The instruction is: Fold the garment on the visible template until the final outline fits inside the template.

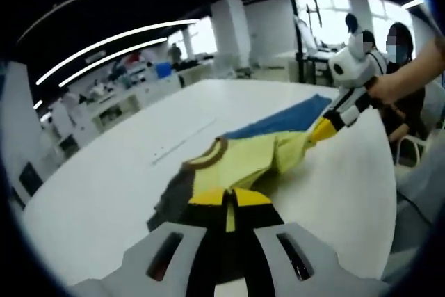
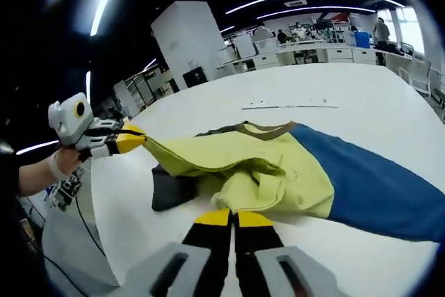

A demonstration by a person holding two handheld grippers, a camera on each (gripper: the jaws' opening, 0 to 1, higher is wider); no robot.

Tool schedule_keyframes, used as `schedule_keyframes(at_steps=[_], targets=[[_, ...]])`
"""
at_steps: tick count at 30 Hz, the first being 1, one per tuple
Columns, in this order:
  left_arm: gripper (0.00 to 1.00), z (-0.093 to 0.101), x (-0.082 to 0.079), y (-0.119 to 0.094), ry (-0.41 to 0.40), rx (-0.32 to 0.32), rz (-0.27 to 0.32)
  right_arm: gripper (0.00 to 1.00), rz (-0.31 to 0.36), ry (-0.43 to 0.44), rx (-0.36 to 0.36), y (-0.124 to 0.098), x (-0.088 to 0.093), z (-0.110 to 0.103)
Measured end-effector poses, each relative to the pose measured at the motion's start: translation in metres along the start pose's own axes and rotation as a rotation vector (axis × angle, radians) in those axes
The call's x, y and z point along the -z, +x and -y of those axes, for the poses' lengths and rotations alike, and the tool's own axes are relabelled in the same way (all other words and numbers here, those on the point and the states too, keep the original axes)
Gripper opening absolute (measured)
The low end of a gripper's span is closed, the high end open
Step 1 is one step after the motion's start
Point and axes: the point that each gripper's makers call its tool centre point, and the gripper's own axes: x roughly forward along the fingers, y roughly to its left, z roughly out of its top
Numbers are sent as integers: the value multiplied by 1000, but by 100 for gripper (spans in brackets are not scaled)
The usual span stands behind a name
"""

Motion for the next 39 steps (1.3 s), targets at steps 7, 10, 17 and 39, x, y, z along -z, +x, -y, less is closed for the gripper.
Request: schedule_keyframes(at_steps=[7,10,17,39], targets=[[0,3,7,-14,-26,-8,3,0,-24,-30,23,-26,5,11],[0,5,12,-19,-32,-10,-3,0,-32,-39,25,-37,7,13],[0,14,21,-37,-57,-17,-5,0,-45,-99,51,-64,6,20],[0,40,38,-94,-106,-1,-17,0,-198,-442,23,-120,21,12]])
